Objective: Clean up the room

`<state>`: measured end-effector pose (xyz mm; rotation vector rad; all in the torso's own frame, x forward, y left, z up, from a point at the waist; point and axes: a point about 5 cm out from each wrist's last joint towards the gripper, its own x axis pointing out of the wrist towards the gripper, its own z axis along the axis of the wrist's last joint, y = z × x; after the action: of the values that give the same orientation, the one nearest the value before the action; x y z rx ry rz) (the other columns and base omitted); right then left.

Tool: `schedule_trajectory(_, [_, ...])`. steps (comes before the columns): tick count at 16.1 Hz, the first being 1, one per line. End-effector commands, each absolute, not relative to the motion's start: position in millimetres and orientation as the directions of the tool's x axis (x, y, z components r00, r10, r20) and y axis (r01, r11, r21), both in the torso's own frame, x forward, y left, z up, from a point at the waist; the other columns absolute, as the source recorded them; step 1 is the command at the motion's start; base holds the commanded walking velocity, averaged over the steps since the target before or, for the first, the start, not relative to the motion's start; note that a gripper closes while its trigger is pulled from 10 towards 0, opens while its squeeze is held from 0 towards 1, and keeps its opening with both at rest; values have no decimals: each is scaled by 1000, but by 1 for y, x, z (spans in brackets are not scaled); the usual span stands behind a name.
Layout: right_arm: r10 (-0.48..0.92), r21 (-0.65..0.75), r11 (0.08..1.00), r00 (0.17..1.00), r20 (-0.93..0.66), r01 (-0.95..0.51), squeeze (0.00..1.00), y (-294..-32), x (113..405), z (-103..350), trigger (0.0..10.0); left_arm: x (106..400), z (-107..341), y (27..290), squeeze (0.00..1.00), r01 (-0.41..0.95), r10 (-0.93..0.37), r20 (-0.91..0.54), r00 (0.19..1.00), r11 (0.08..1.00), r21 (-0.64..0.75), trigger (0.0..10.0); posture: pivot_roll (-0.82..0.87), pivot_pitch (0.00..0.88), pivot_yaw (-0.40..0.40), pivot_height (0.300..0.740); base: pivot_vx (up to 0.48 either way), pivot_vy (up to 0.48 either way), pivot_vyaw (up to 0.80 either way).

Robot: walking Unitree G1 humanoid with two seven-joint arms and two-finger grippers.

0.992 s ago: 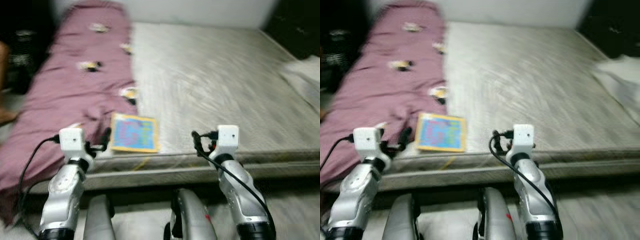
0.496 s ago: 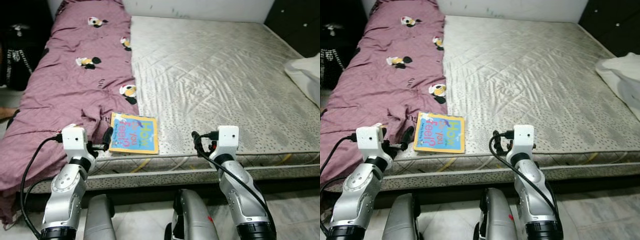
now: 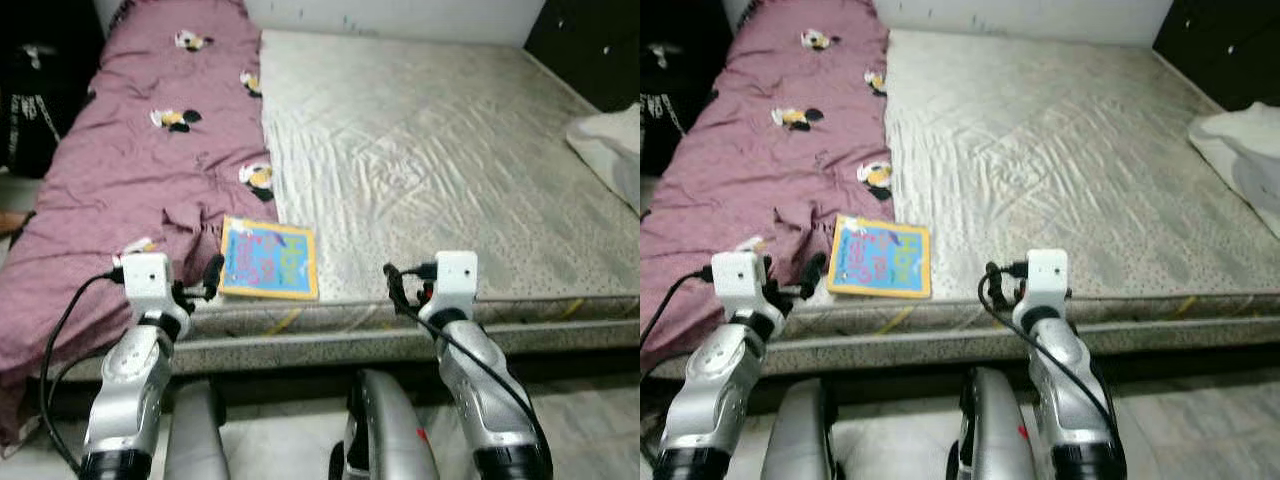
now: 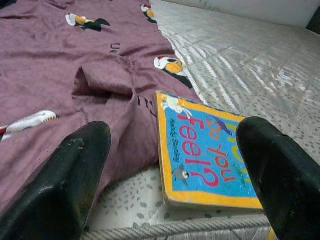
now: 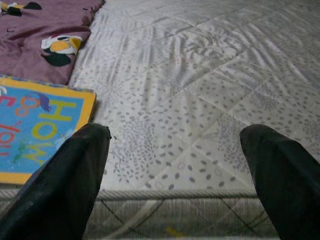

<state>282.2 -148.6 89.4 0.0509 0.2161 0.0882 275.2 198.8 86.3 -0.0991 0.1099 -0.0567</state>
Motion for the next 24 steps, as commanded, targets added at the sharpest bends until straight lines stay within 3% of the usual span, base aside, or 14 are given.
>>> schedule_trajectory(1, [87,52,996,973,-213,-77,0,-151,283,91,10000,276,87,198,0,50,-61,-100,993,993,-110,10000,-37,58,-95,534,259,0,0])
schedule_trajectory(11, [86,44,996,972,-217,-79,0,-153,284,91,10000,277,85,199,0,34,-47,-103,994,992,-124,10000,-42,58,-102,534,273,0,0])
schedule_trajectory(20, [85,34,996,971,-222,-79,0,-157,280,93,10000,288,69,212,0,-87,40,-230,972,977,-196,10000,-67,80,-122,534,0,0,0])
schedule_trajectory(24, [80,39,997,967,-243,-73,0,-159,271,91,10000,305,93,204,0,-23,-6,-141,990,979,-203,10000,-81,107,-121,534,0,0,0])
